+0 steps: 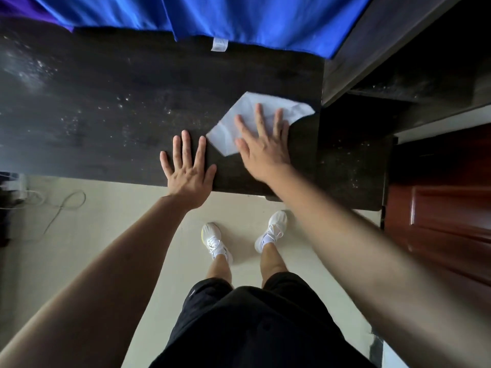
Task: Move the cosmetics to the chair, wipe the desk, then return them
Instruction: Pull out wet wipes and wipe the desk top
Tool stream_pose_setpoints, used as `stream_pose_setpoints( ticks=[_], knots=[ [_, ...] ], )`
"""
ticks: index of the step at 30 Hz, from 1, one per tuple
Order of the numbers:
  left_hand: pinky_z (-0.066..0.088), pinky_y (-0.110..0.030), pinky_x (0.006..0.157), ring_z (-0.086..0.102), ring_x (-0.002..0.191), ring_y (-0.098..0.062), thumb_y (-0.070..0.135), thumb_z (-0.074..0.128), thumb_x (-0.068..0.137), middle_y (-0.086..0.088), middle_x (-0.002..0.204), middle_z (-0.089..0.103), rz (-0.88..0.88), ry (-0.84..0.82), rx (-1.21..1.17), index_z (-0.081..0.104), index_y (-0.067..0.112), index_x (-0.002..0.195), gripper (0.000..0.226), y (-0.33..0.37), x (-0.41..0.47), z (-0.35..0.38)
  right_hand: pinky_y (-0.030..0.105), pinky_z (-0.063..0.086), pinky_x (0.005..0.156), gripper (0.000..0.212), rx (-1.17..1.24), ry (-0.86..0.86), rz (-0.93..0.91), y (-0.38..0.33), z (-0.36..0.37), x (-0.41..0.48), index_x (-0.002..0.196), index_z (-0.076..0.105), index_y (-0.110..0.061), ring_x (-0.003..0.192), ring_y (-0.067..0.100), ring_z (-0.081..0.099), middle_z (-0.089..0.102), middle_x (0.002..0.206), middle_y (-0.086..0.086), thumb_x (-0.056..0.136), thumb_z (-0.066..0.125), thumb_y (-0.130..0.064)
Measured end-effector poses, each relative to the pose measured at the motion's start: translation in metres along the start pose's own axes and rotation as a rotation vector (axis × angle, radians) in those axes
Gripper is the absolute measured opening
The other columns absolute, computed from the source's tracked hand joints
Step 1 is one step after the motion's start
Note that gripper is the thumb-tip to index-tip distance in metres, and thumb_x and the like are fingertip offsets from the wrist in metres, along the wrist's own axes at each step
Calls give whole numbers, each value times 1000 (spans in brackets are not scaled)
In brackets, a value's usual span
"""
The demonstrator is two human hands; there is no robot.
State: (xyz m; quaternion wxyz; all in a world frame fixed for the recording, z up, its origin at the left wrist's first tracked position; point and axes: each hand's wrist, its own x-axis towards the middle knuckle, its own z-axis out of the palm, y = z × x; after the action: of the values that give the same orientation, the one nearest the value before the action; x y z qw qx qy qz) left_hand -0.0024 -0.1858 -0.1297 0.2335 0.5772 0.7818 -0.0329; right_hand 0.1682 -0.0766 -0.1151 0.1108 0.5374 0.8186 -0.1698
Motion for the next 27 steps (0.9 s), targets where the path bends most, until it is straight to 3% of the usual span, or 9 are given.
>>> stream_pose_setpoints(
  ticks=[4,7,10,14,21,24,27],
  knots=[
    [-7,-54,121,-13,152,-26,45,24,103,-10,166,-10,50,63,3,5,22,159,63,-7,-10,-6,62,9,120,51,14,77,-33,17,27,-87,157,25,-38,150,52,-1,8,168,8,108,31,-48],
    [-6,-55,120,-11,152,-30,51,31,101,-15,165,-10,-10,99,11,6,15,158,72,-26,-23,-11,63,14,119,53,-49,43,-24,48,30,-106,157,24,-37,150,51,-3,6,168,9,107,30,-51],
    [-9,-52,119,-14,151,-33,58,42,96,-19,164,-12,-123,150,-4,1,8,157,89,-49,-29,-21,64,10,120,58,-23,37,99,61,18,-83,158,21,-37,149,55,-4,2,169,10,104,30,-55],
    [-7,-52,122,-16,151,-34,56,43,96,-20,163,-14,-254,165,-47,-4,6,157,91,-71,-26,-36,63,-5,120,60,27,24,235,18,5,-13,159,2,-41,148,53,-14,-13,168,8,103,16,-58],
    [-4,-53,121,-12,151,-36,51,42,98,-21,163,-11,-337,152,-59,-3,5,156,87,-109,-19,-48,64,-8,119,56,-89,-74,-244,-111,18,3,159,5,-40,146,55,-18,-14,168,8,106,20,-49],
    [0,-53,121,-6,151,-36,51,41,99,-19,164,-5,-372,130,-87,3,3,156,84,-122,-13,-51,61,-8,120,54,-123,-105,-415,-95,16,-12,158,8,-41,148,51,-17,-11,168,4,106,21,-49],
    [1,-51,122,-5,151,-36,54,38,99,-17,165,-3,-341,126,-80,4,4,156,84,-127,-13,-49,61,-5,121,55,-121,-99,-359,-51,8,-13,157,11,-44,149,48,-18,-12,168,0,105,25,-53]
  ],
)
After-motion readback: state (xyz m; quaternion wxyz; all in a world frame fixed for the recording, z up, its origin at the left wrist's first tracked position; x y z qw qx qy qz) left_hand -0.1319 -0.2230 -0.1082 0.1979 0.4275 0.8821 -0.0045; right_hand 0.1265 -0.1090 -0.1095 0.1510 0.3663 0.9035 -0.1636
